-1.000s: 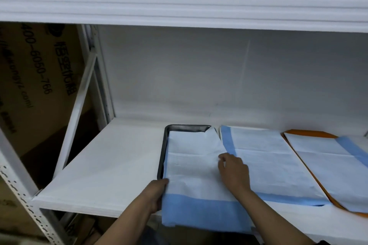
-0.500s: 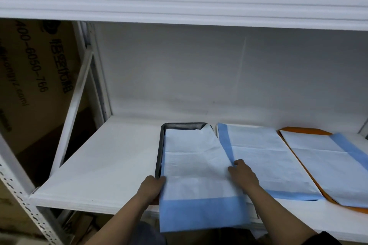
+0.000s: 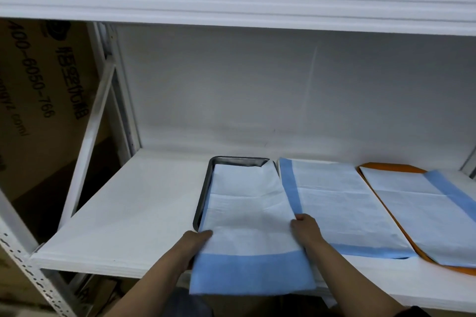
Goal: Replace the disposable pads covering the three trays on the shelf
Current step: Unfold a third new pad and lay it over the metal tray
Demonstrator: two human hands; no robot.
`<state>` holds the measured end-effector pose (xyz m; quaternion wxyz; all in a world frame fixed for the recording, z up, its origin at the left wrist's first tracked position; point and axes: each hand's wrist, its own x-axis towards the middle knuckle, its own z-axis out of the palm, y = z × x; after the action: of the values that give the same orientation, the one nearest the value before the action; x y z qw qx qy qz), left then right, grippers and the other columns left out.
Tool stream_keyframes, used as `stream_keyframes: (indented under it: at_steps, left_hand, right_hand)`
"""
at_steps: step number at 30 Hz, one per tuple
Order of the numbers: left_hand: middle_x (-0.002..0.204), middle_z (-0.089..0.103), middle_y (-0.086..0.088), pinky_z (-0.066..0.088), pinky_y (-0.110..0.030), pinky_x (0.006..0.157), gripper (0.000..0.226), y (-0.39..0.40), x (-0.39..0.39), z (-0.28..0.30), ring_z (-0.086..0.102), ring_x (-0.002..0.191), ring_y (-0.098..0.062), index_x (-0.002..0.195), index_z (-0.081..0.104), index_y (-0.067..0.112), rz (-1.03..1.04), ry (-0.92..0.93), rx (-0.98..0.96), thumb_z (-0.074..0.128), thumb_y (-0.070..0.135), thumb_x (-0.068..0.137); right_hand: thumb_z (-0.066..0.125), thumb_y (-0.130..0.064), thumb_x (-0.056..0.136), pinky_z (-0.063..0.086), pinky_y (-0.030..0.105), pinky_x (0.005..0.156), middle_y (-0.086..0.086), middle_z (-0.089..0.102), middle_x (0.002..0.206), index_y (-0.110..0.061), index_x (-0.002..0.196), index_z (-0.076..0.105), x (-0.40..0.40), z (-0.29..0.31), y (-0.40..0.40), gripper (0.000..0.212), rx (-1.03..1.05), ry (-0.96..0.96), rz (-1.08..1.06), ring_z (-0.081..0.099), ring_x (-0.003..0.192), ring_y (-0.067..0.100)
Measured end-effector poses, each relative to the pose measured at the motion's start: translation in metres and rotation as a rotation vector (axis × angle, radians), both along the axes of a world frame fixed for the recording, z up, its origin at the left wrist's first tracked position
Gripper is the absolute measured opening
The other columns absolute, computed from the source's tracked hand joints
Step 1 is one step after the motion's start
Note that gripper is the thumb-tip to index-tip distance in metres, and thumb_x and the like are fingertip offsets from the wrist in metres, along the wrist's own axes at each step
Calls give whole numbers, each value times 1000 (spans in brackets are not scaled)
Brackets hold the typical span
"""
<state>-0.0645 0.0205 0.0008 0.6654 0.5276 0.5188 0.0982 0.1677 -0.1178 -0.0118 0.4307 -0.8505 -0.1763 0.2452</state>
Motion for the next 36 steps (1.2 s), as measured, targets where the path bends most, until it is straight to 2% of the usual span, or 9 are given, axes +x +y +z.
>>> stream_keyframes:
  at_steps: [7,14,17,21,26,29,31,34,36]
  left_hand:
    - [96,65,-20,52,-32,66,30,10,2,2,63,79,-32,109,57,-1,-15,119,89,42,24,99]
    - [81,62,-12,46,-24,53,29,12,2,7,60,67,-23,94,59,0,-25,121,171,53,28,95]
    - [78,61,-13,45,-23,52,27,17,0,4,57,64,-23,87,60,-1,8,111,179,59,25,92]
    - [99,66,-26,48,-30,63,28,23,-2,-5,61,72,-30,98,62,-9,110,49,172,65,17,88]
    - [90,50,-8,43,-29,66,27,14,0,-7,52,78,-23,113,39,9,154,51,360,54,6,90]
    - [79,52,-8,38,-24,51,29,16,0,-7,47,58,-18,113,51,13,45,57,377,46,-2,89]
    - [76,52,-11,38,-24,51,34,23,-2,-6,44,55,-19,113,61,11,-39,75,364,44,-6,89]
    - [88,60,-11,49,-30,66,35,30,-3,2,56,73,-24,109,66,16,-146,76,268,45,-5,91]
    - [98,64,-7,52,-26,71,31,32,-2,10,61,84,-20,104,66,23,-193,76,216,48,1,91]
  right_hand:
    - [38,-12,94,37,30,76,6,58,109,-16,117,52,-7,5,1,27,-83,-181,79,53,92,24]
    - [34,-19,99,44,34,85,8,60,122,-17,127,49,-11,3,7,32,-194,-403,156,58,106,28]
    - [37,-19,99,42,34,92,9,55,130,-15,135,43,-9,-2,5,37,-129,-318,182,54,113,28]
    - [46,-27,96,39,33,89,12,50,134,-18,146,23,-5,-3,-5,56,-66,-116,117,54,114,30]
    - [58,-26,87,44,31,79,13,58,120,-18,138,26,1,-2,-15,60,-155,-18,175,60,97,26]
    - [59,-15,86,43,31,76,11,55,106,-18,128,32,2,-3,-16,50,-84,34,165,56,87,24]
    - [55,-9,88,42,29,70,10,53,100,-17,116,36,-1,-3,-18,35,30,92,96,52,78,21]
    - [43,2,89,38,27,61,6,52,87,-17,92,44,-7,-1,-20,19,145,97,8,48,70,16]
    - [35,8,89,37,24,60,6,55,87,-14,79,53,-9,3,-24,30,198,80,-9,48,70,13]
